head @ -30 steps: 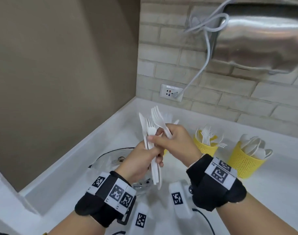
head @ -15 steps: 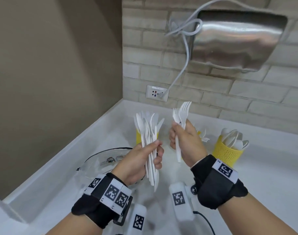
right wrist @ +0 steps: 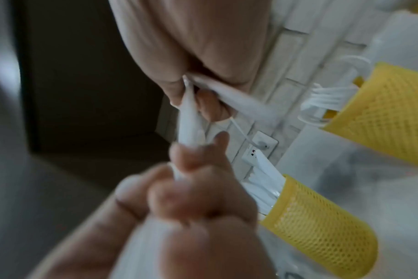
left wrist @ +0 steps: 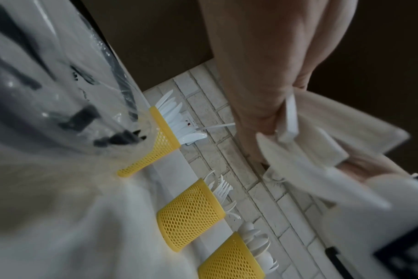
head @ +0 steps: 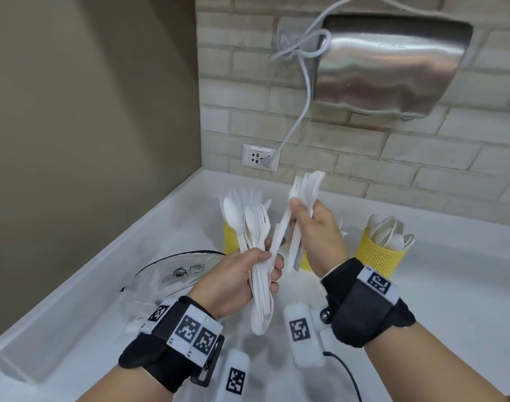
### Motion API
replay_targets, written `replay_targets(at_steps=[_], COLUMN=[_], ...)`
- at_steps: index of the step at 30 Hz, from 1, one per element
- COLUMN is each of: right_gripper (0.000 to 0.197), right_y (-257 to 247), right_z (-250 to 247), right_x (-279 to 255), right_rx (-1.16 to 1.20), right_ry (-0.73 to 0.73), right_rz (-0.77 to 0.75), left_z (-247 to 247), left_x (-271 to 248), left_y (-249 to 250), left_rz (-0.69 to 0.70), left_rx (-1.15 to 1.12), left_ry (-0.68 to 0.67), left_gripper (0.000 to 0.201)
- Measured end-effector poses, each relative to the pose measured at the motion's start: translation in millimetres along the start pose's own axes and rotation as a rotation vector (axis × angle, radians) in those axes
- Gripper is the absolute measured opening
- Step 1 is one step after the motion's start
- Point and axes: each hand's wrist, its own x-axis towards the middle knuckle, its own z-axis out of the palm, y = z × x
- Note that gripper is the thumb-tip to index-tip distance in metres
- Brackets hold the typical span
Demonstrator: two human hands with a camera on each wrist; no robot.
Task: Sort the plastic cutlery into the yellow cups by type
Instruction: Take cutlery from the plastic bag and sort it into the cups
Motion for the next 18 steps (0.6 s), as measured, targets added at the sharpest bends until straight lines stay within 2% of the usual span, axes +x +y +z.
replay_targets(at_steps=[3,6,8,11,13,15,18], right_gripper=[0.024,0.019,0.014,0.018,0.026,0.026,0.03], right_y=[-2,-6,-6,0,7,11,13], right_z=[-11,-18,-20,-13,-8,-5,-4], right_x=[9,10,5,-6,-9,-9,-9], right_rx=[0.068,0.236,0.135,-0.202,-0.285,-0.253,-0.279], right_ry=[0.105,0.057,-0.069,-0.257,-0.255,-0.214,-0.156], right_rz=[-0.025,-0.032,-0.022,0.023,0.066,0.099,0.053], left_z=[-1,-4,-4,0,4,6,10], left_x=[3,6,8,10,11,12,15], left_y=[-3,-6,-7,-5,-4,-5,-8], left_rz=[0.013,0.015,0.007,-0.014,-0.018,-0.024,-0.015], left_rx=[0.0,0.013,0.002,0.017,0.048,0.079,0.07], left_ry=[0.059,0.103,0.11,0.113,0.127,0.142,0.168], left_gripper=[0.029,0.034,0.035,0.027,0.027,0.027,0.025])
